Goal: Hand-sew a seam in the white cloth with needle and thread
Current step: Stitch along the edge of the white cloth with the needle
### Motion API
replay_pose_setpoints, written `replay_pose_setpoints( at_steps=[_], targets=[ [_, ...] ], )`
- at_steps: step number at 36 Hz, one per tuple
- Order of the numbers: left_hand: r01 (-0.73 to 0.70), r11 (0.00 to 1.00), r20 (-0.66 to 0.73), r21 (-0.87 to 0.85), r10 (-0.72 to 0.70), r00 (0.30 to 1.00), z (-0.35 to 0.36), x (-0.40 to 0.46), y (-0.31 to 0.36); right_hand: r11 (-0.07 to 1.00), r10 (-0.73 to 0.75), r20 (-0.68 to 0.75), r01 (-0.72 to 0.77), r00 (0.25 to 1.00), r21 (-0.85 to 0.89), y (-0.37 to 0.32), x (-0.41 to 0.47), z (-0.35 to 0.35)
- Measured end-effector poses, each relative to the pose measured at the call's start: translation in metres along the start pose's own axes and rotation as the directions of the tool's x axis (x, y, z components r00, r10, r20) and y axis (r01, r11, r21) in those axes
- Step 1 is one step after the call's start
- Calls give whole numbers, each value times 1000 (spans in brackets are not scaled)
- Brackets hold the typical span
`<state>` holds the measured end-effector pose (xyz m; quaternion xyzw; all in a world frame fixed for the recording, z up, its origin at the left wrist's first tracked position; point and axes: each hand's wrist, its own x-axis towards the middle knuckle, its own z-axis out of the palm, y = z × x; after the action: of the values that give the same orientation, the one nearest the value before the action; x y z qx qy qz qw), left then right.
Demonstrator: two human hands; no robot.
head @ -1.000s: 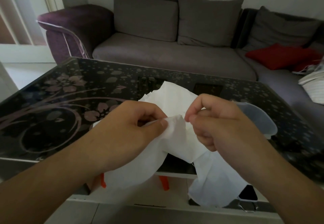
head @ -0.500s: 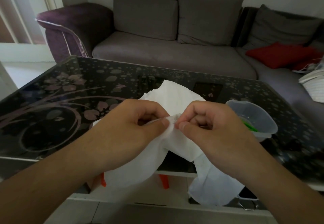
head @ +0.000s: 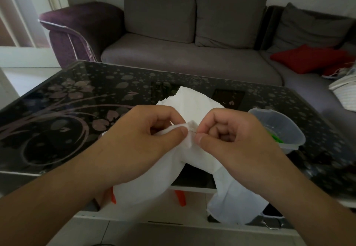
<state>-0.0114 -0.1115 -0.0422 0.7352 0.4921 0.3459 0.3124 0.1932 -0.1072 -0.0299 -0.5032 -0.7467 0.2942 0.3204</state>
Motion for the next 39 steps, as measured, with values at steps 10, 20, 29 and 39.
replay_pose_setpoints(
  at_steps=[10,20,29,39],
  targets=[
    [65,996,34,-69,-62,997,0,0,0,998,9,0,-9,1000,60,-1,0,-4],
    [24,994,82,-104,-15,996,1,1,1,998,3,-4,-2,1000,64,-1,1,-2],
    [-30,999,44,-45,31,999,1,1,-1,999,16,-2,-16,1000,35,0,0,-4],
    [62,994,52,-91,-57,997,2,0,1,1000,3,-3,-3,1000,31,1,0,-3]
  ],
)
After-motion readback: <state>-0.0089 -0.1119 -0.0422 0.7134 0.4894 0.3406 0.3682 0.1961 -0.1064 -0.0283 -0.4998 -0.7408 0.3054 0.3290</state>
